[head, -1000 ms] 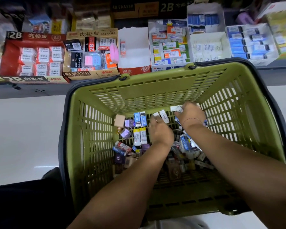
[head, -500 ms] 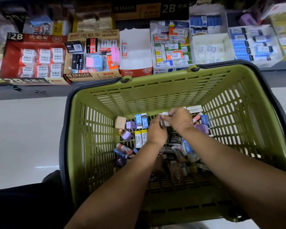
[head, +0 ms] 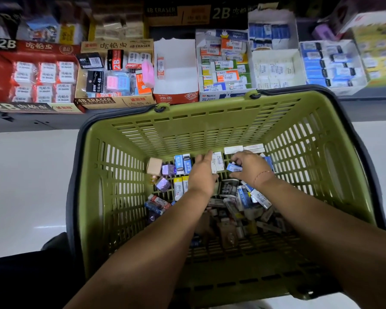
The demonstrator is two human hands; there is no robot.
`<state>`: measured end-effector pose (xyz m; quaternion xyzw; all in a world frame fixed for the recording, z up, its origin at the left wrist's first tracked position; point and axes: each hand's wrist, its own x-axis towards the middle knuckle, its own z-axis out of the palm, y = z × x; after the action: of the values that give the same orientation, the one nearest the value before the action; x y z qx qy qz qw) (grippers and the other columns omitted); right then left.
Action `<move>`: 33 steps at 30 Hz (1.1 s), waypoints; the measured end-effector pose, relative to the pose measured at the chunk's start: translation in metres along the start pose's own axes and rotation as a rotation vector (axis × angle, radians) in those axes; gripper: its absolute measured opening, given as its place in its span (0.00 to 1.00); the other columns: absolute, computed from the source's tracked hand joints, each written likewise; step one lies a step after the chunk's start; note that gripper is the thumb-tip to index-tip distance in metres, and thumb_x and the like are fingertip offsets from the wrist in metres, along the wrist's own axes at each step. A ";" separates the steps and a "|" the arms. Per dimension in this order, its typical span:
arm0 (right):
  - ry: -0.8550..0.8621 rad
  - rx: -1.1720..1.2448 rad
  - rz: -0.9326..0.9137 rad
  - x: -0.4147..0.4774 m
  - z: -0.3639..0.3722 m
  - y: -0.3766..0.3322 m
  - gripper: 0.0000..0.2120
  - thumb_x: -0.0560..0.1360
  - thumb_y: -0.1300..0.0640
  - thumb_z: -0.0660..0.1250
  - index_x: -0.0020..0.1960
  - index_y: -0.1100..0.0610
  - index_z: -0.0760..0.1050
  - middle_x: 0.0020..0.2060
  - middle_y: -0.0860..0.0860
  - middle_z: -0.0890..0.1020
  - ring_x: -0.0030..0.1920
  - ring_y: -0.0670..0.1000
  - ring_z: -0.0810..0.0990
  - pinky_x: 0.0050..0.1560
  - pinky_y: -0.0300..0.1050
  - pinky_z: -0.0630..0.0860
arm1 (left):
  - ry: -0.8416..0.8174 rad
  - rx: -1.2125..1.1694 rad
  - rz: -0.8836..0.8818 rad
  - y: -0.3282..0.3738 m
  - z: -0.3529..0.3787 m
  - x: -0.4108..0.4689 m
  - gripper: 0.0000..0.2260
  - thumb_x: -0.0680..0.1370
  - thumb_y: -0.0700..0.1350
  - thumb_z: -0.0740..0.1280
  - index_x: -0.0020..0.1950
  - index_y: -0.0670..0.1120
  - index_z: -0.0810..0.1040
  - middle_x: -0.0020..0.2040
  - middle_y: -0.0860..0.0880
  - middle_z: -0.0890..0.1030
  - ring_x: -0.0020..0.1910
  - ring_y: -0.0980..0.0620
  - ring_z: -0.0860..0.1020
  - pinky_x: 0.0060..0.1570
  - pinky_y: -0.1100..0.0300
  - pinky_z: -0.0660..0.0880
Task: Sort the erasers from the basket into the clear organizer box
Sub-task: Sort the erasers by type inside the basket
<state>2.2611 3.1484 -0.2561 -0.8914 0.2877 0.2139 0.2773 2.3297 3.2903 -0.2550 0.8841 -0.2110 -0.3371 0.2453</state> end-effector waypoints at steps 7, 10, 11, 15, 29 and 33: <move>0.147 0.394 0.145 0.003 -0.001 -0.002 0.07 0.70 0.59 0.74 0.45 0.57 0.77 0.36 0.50 0.77 0.40 0.54 0.78 0.46 0.51 0.78 | 0.003 0.069 -0.011 0.006 -0.003 0.006 0.32 0.75 0.41 0.71 0.75 0.43 0.60 0.73 0.43 0.64 0.68 0.44 0.70 0.63 0.56 0.68; 0.157 0.525 0.186 0.003 -0.005 -0.007 0.11 0.67 0.57 0.77 0.41 0.55 0.75 0.32 0.46 0.74 0.36 0.50 0.74 0.43 0.48 0.76 | 0.035 0.064 0.016 0.008 -0.010 -0.001 0.33 0.74 0.44 0.72 0.75 0.44 0.60 0.70 0.43 0.66 0.65 0.43 0.72 0.60 0.55 0.70; 0.146 0.563 0.187 0.003 -0.007 -0.011 0.12 0.66 0.56 0.78 0.39 0.54 0.73 0.32 0.46 0.74 0.35 0.49 0.73 0.42 0.46 0.75 | 0.072 0.067 0.043 0.006 -0.014 -0.006 0.32 0.74 0.44 0.72 0.74 0.44 0.62 0.68 0.44 0.68 0.63 0.44 0.73 0.58 0.55 0.70; 0.031 0.722 0.148 0.001 -0.003 -0.044 0.11 0.66 0.57 0.78 0.38 0.58 0.76 0.35 0.55 0.81 0.38 0.50 0.76 0.46 0.45 0.74 | 0.287 0.088 0.036 -0.017 -0.044 -0.025 0.22 0.75 0.46 0.71 0.68 0.44 0.71 0.64 0.45 0.74 0.59 0.45 0.76 0.55 0.54 0.72; -0.006 0.286 0.134 0.011 0.027 -0.103 0.11 0.79 0.58 0.63 0.56 0.64 0.77 0.48 0.60 0.82 0.47 0.57 0.80 0.47 0.45 0.75 | 0.165 0.028 -0.045 -0.051 -0.065 -0.029 0.18 0.80 0.42 0.64 0.70 0.44 0.72 0.65 0.44 0.75 0.60 0.45 0.76 0.61 0.54 0.71; 0.022 0.252 0.103 0.014 0.031 -0.104 0.15 0.77 0.60 0.66 0.63 0.62 0.74 0.51 0.59 0.81 0.50 0.58 0.80 0.50 0.47 0.77 | 0.152 0.067 -0.039 -0.049 -0.060 -0.028 0.18 0.81 0.42 0.62 0.71 0.44 0.71 0.67 0.44 0.74 0.59 0.45 0.77 0.61 0.54 0.72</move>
<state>2.3304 3.2329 -0.2478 -0.8357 0.3608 0.1804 0.3726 2.3629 3.3611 -0.2301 0.9188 -0.1857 -0.2664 0.2246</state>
